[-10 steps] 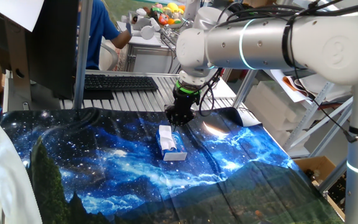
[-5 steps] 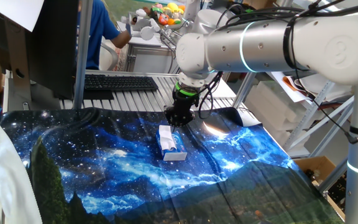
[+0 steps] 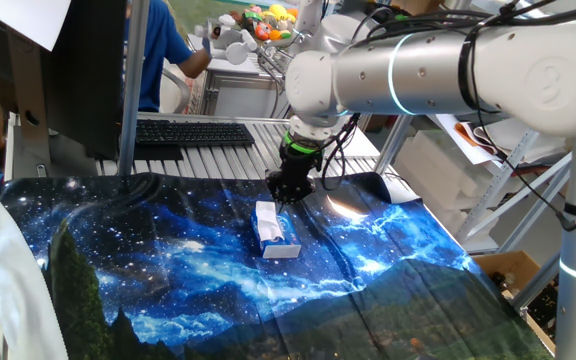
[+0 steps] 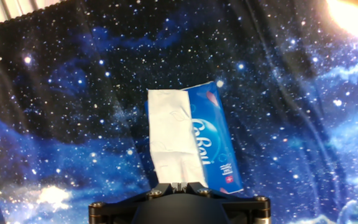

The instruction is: Pull out a napkin

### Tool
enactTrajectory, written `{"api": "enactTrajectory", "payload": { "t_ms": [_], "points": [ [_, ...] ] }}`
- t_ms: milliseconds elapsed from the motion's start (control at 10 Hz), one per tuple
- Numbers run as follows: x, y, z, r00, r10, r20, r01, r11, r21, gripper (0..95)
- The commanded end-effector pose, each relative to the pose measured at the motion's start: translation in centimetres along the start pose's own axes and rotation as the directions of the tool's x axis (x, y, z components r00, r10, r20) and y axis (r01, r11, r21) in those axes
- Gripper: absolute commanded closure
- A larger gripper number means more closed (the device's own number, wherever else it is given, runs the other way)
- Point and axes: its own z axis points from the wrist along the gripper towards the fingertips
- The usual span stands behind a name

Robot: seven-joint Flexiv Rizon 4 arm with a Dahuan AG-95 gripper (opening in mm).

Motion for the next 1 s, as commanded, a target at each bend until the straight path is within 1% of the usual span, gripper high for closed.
{"api": "enactTrajectory", "payload": {
  "t_ms": [100, 200, 300, 400, 500, 700, 1000],
  "points": [
    [0.06, 0.04, -0.08, 1.000, 0.008, -0.030, -0.008, 1.000, 0.002, 95.0],
    [0.06, 0.04, -0.08, 0.998, 0.006, -0.056, -0.005, 1.000, 0.009, 95.0],
    [0.06, 0.06, -0.09, 0.997, 0.004, -0.080, -0.003, 1.000, 0.003, 95.0],
    [0.09, 0.12, -0.11, 0.995, 0.003, -0.099, -0.004, 1.000, -0.004, 95.0],
    [0.12, 0.18, -0.12, 0.994, 0.003, -0.108, -0.004, 1.000, -0.003, 95.0],
    [0.14, 0.22, -0.14, 0.994, -0.029, -0.106, 0.030, 1.000, 0.004, 95.0],
    [0.14, 0.22, -0.14, 0.994, -0.040, -0.106, 0.040, 0.999, -0.001, 95.0]
  ]
}}
